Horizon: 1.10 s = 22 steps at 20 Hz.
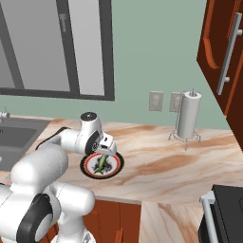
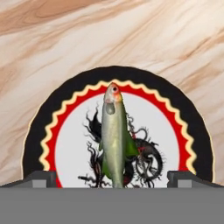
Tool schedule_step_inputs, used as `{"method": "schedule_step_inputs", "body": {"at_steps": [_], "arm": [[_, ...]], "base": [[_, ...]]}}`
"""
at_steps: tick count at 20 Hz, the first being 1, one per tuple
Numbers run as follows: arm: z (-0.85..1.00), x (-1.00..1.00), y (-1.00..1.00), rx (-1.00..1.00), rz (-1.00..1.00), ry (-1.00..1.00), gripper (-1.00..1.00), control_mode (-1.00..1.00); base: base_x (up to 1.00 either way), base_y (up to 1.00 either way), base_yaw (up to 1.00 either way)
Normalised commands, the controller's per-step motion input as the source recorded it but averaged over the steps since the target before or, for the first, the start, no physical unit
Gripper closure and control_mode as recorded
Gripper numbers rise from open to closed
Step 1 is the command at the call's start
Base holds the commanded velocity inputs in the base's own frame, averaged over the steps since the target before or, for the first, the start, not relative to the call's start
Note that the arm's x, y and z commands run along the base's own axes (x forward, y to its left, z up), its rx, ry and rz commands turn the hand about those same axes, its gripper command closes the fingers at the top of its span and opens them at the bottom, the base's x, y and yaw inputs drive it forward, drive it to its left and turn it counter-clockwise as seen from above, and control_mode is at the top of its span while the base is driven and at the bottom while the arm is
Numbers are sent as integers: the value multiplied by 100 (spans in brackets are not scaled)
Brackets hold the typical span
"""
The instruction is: Pick up the knife from the drawer and place it on the cutting board. Then place the meat from the plate to the cutting board.
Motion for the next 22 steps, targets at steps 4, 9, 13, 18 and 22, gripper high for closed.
{"method": "schedule_step_inputs", "body": {"at_steps": [4,9,13,18,22], "arm": [[-17,12,0,0,0,0,-100,-100],[-19,5,0,0,0,0,-100,-100],[-21,3,0,0,0,0,-100,-100],[-21,3,0,0,0,0,-100,-100],[-12,24,0,0,0,0,-100,-100]], "base": [[0,0,0],[0,0,0],[0,0,0],[0,0,0],[0,0,0]]}}
